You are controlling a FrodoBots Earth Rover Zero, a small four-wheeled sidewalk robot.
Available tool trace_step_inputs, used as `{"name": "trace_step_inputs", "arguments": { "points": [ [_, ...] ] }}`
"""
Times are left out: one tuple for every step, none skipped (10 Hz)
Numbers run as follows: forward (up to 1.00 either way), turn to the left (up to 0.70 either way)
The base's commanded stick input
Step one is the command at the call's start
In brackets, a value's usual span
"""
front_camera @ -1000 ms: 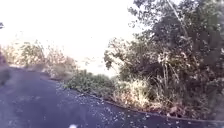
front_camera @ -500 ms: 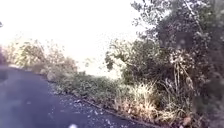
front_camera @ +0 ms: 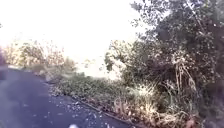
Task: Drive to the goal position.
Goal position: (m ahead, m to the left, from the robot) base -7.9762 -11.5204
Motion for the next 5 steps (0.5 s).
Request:
{"name": "trace_step_inputs", "arguments": {
  "points": [
    [0.01, 0.03],
    [-0.45, 0.45],
    [-0.45, 0.45],
    [-0.45, 0.45],
    [-0.45, 0.45]
  ]
}}
